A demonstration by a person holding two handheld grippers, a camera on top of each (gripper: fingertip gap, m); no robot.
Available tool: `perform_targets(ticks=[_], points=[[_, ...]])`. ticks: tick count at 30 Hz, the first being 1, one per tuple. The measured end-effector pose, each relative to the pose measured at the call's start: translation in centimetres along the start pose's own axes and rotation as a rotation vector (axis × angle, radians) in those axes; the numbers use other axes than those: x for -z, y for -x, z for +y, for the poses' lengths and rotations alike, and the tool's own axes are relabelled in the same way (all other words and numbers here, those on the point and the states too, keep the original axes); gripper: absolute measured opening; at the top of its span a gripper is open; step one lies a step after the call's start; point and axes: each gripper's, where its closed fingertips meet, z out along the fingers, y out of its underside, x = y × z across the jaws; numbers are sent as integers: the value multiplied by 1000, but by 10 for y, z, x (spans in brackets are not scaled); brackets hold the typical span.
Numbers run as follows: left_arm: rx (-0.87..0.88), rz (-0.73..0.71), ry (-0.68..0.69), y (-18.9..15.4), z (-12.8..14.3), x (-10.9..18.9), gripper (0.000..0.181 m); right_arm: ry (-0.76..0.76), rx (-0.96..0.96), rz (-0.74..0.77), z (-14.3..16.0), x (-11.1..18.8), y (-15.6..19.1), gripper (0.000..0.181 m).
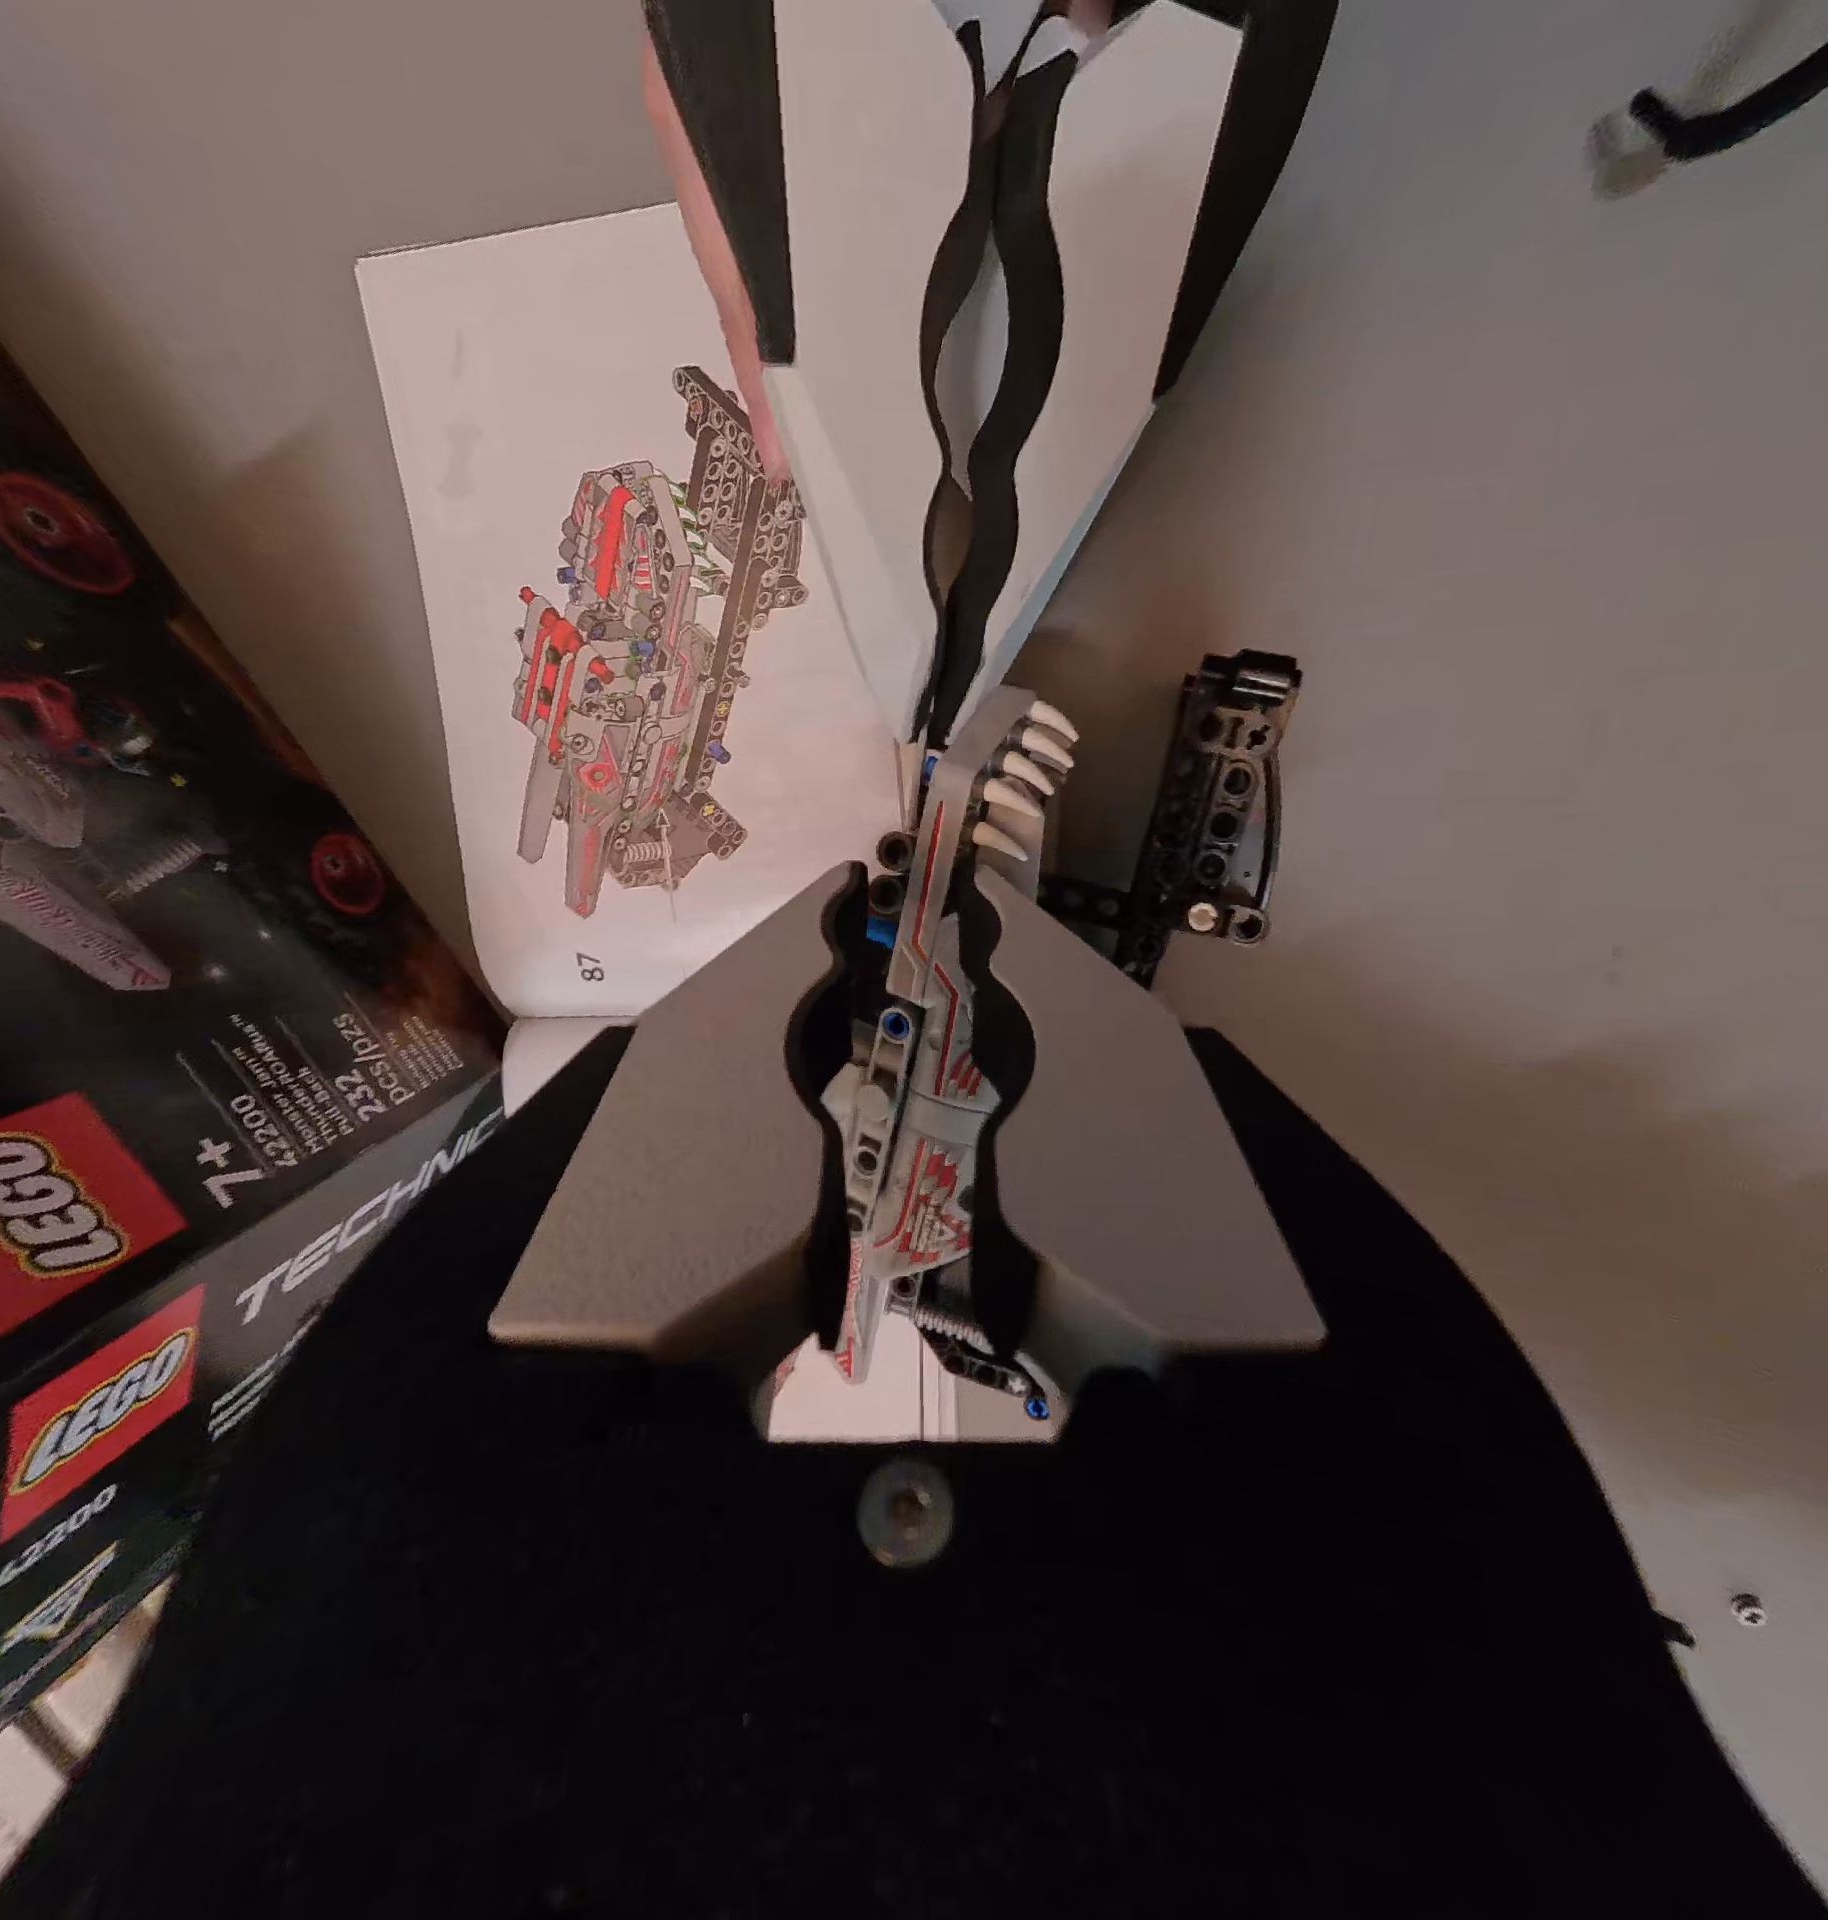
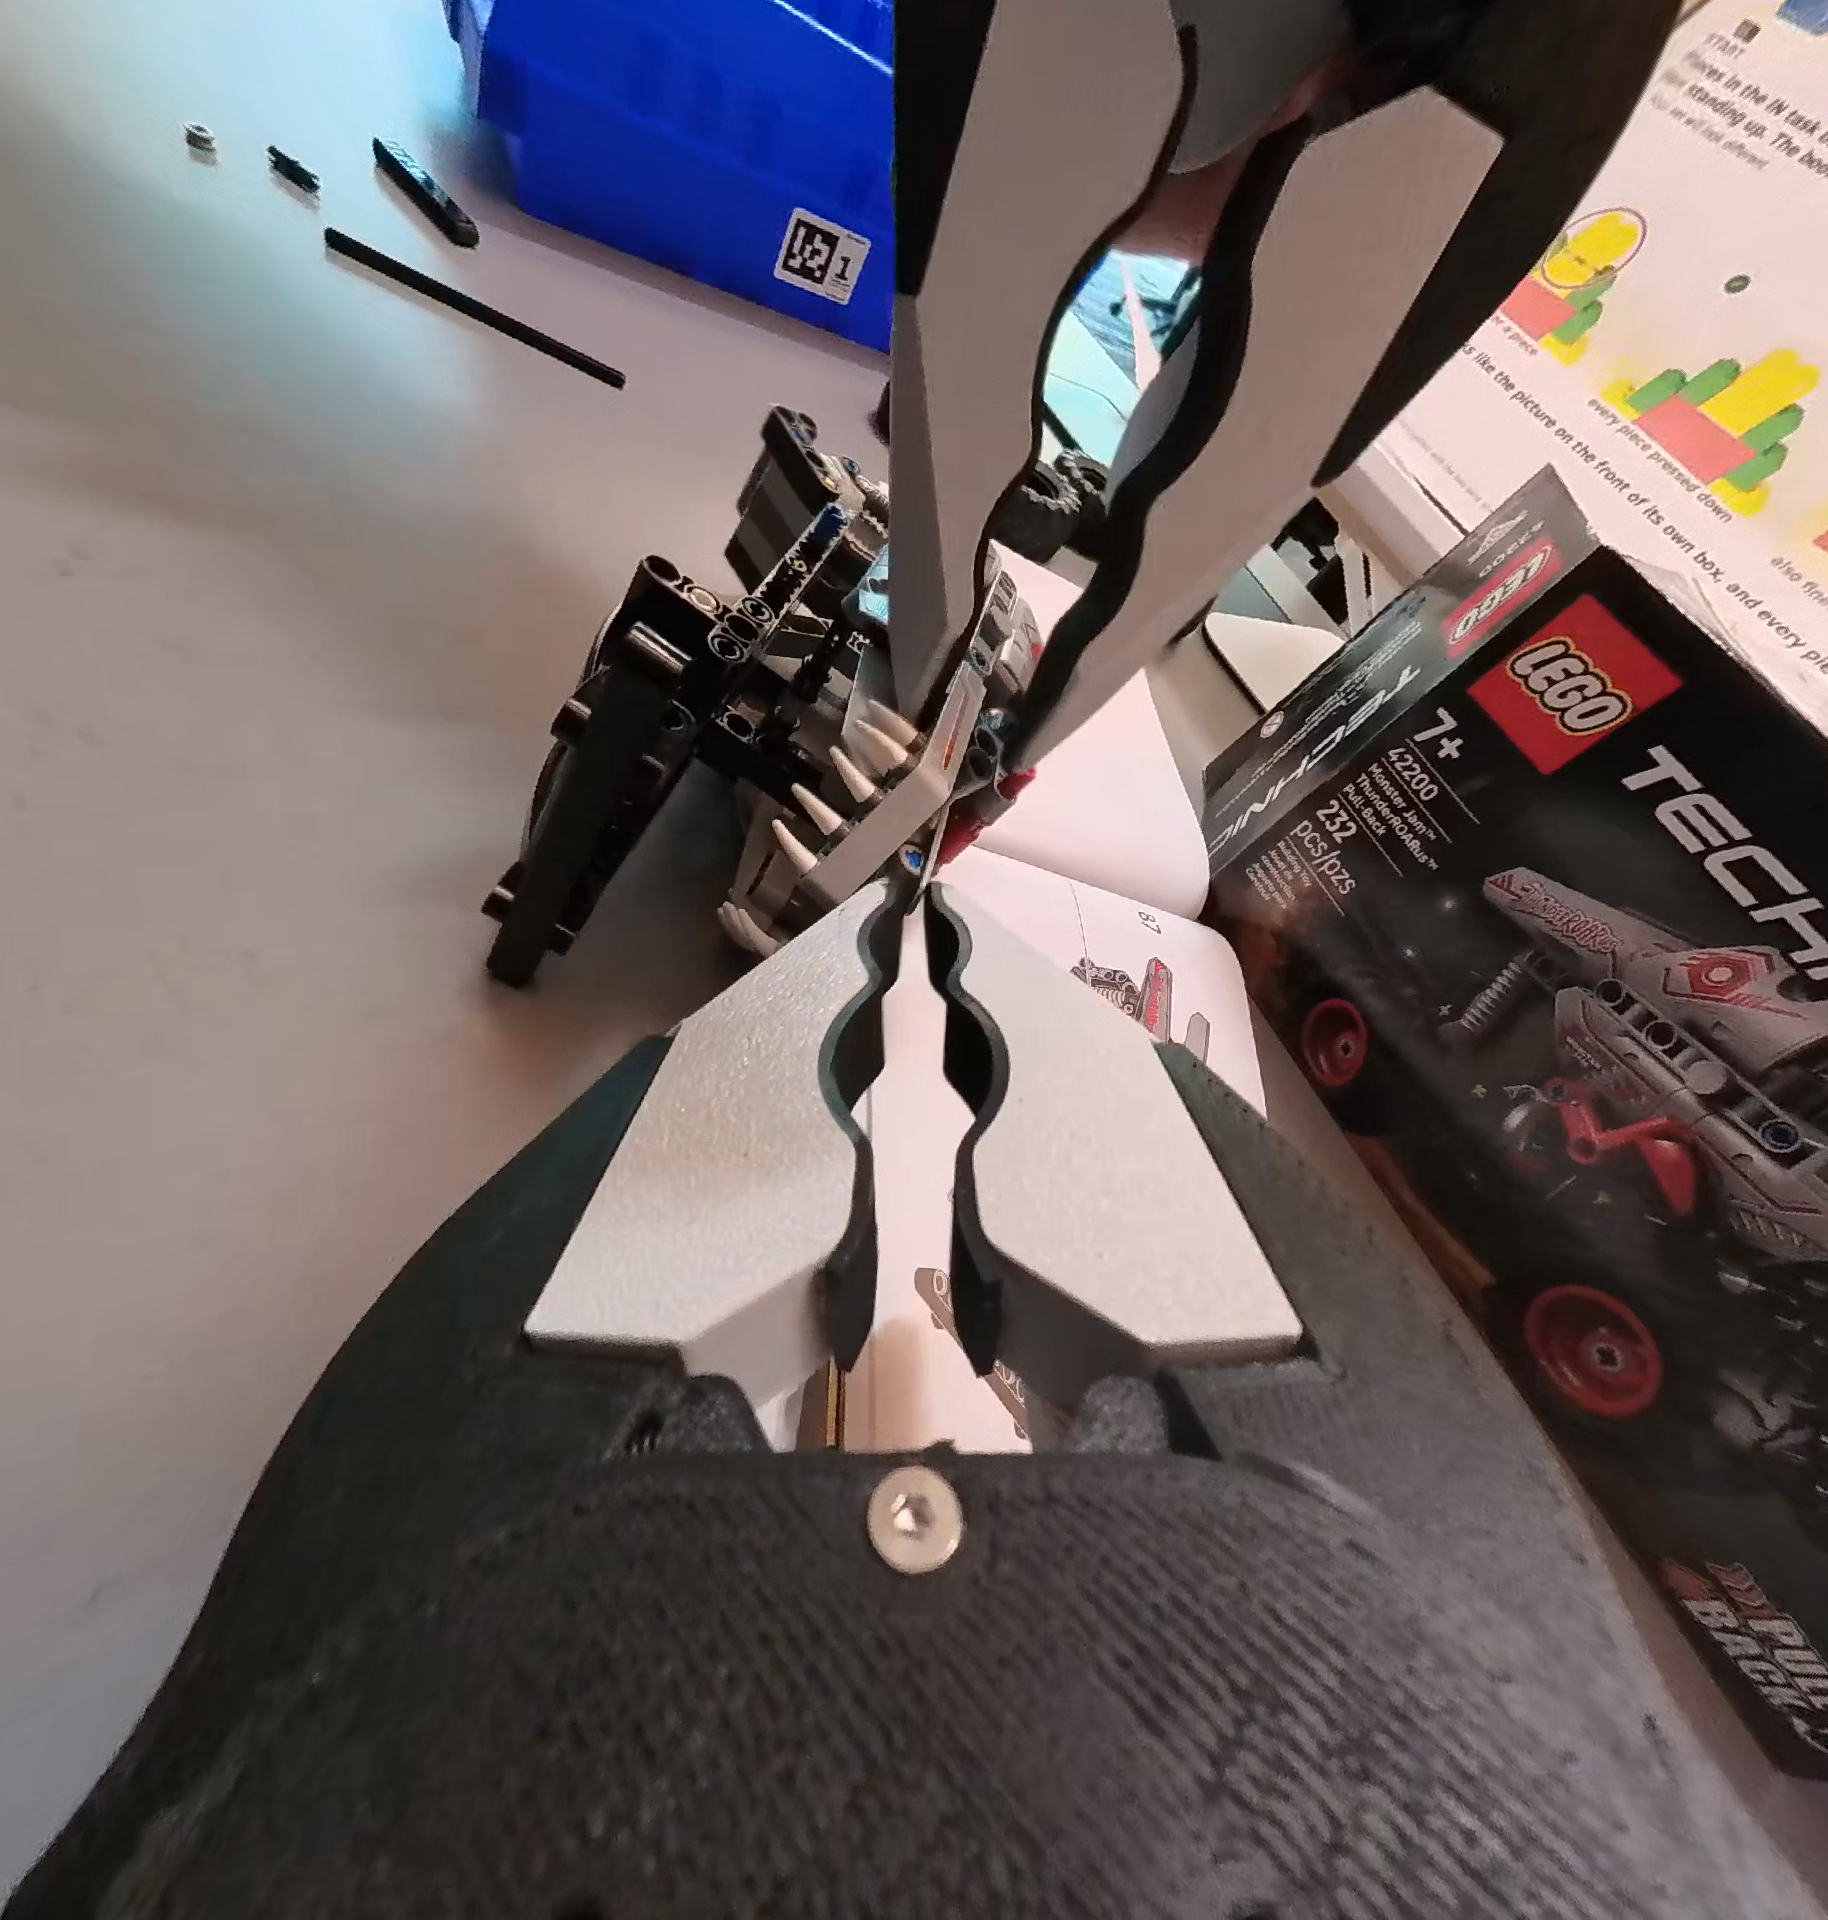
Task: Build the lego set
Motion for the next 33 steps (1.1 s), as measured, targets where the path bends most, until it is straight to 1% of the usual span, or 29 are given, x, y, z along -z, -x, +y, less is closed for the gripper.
perform_targets(ticks=[3,6,8,9,10,11,12,13,14,16,17,20,21,25,29,33], points=[[9,8,-13,0,0,-1,15,-6,-29,-36,1,4,1,5],[9,5,-19,0,0,0,15,-4,-148,-121,4,8,0,19],[10,0,-26,0,-1,0,15,9,-215,-170,6,8,0,24],[9,-11,-29,1,-1,-1,15,11,-242,-200,5,8,2,33],[5,-16,-32,1,-1,-2,14,3,-284,-259,2,9,9,47],[3,-21,-36,1,-2,-2,13,-8,-346,-341,-3,10,18,48],[-1,-25,-39,1,-2,-2,12,-16,-415,-378,-7,10,20,45],[-4,-28,-40,0,-2,-2,12,-20,-462,-368,-7,8,15,35],[-5,-32,-42,0,-1,-1,12,-31,-486,-366,-8,8,12,30],[-5,-43,-49,0,-2,-2,12,-39,-524,-371,-9,6,9,26],[-3,-48,-52,0,-2,-1,12,-20,-534,-388,-7,4,11,28],[0,-55,-58,0,-2,-1,11,73,-526,-431,2,-5,21,32],[3,-55,-61,0,-2,-2,11,85,-505,-416,3,-7,20,30],[19,-41,-67,0,-1,0,13,84,-404,-352,3,-8,20,24],[11,-30,-41,-2,2,3,14,74,-268,-265,2,-11,20,21],[56,11,-36,-4,4,1,13,90,-163,-210,3,-13,23,16]])
